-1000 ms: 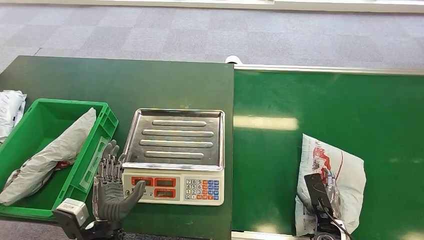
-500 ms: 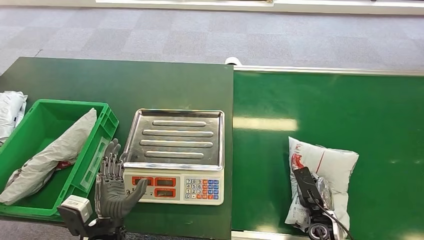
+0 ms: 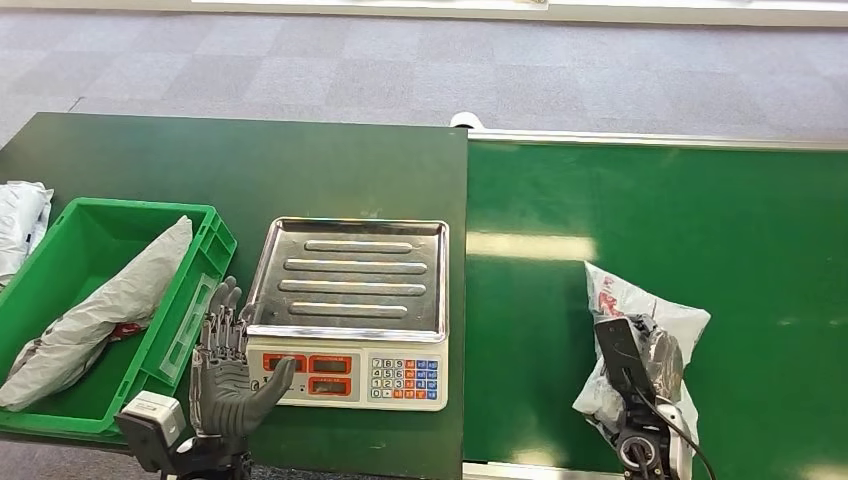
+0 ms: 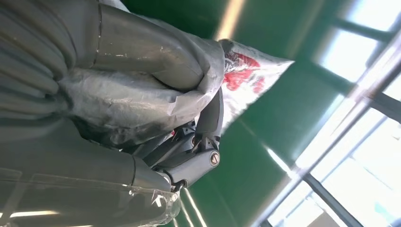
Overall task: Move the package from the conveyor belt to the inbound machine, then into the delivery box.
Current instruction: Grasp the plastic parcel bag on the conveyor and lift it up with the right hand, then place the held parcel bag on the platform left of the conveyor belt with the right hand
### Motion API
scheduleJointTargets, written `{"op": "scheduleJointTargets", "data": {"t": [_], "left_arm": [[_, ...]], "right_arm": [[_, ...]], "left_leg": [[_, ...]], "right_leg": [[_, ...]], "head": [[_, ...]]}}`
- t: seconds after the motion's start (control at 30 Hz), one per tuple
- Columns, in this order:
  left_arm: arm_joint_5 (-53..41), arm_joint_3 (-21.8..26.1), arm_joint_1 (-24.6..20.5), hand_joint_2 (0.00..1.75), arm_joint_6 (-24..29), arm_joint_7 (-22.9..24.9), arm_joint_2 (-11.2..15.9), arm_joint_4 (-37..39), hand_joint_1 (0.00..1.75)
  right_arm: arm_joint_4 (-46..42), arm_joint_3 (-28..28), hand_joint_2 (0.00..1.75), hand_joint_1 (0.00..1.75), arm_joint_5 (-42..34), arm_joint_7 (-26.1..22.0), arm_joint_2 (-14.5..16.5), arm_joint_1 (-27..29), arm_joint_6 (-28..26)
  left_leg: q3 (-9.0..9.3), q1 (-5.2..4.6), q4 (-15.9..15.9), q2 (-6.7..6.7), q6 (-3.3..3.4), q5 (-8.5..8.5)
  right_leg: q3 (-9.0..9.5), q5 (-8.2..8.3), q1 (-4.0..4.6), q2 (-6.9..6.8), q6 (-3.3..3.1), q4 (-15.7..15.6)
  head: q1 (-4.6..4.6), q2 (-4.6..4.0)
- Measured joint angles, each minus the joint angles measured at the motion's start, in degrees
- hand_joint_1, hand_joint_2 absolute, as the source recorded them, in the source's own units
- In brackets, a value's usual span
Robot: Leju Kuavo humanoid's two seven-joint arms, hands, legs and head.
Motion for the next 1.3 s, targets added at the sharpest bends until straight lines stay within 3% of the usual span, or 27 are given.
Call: {"op": "scheduleJointTargets", "data": {"t": [0.27, 0.47, 0.8, 1.1, 1.3], "left_arm": [[-0.78, -0.69, -1.34, 1.75, -1.58, 0.00, -0.60, 0.61, 0.00], [-1.07, -2.05, -3.92, 1.75, -2.74, 0.61, -0.91, 2.34, 0.00], [-0.90, -3.48, -6.35, 1.75, -3.07, 0.81, -1.07, 4.81, 0.00], [-0.68, -3.37, -9.73, 1.75, -1.44, 0.90, -1.23, 5.84, 0.00], [-0.68, -3.22, -10.33, 1.75, -0.97, 0.87, -1.21, 5.85, 0.00]], "right_arm": [[-10.01, 5.54, 1.75, 1.75, -0.02, -1.92, 0.41, -2.52, 0.98], [-11.97, 10.99, 1.75, 1.75, -4.53, -2.62, 2.17, -5.72, 7.92], [-9.10, 15.46, 1.75, 1.75, -7.22, -4.29, 4.56, -8.93, 11.15], [3.40, 23.69, 1.75, 1.75, -8.77, -6.45, 10.41, -16.84, 14.70], [7.56, 25.74, 1.75, 1.75, -9.26, -6.74, 11.44, -18.90, 14.72]], "left_leg": [[-0.07, 0.00, 0.00, -0.02, 0.00, 0.02], [-0.08, 0.00, 0.00, -0.02, 0.00, 0.04], [-0.20, 0.00, 0.00, -0.02, -0.01, 0.04], [-0.20, 0.08, 0.00, -0.01, -0.05, 0.13], [-0.24, 0.05, 0.00, -0.01, -0.04, 0.12]], "right_leg": [[-0.04, 0.00, 0.00, 0.00, 0.00, 0.01], [-0.05, 0.01, 0.00, 0.00, 0.00, 0.02], [-0.14, 0.02, 0.00, -0.01, 0.00, 0.03], [-0.20, 0.06, 0.07, -0.01, -0.06, 0.08], [-0.21, 0.06, 0.05, -0.01, -0.05, 0.07]], "head": [[0.01, 0.00], [0.01, 0.00], [0.02, 0.00], [0.00, 0.00], [0.02, 0.00]]}}
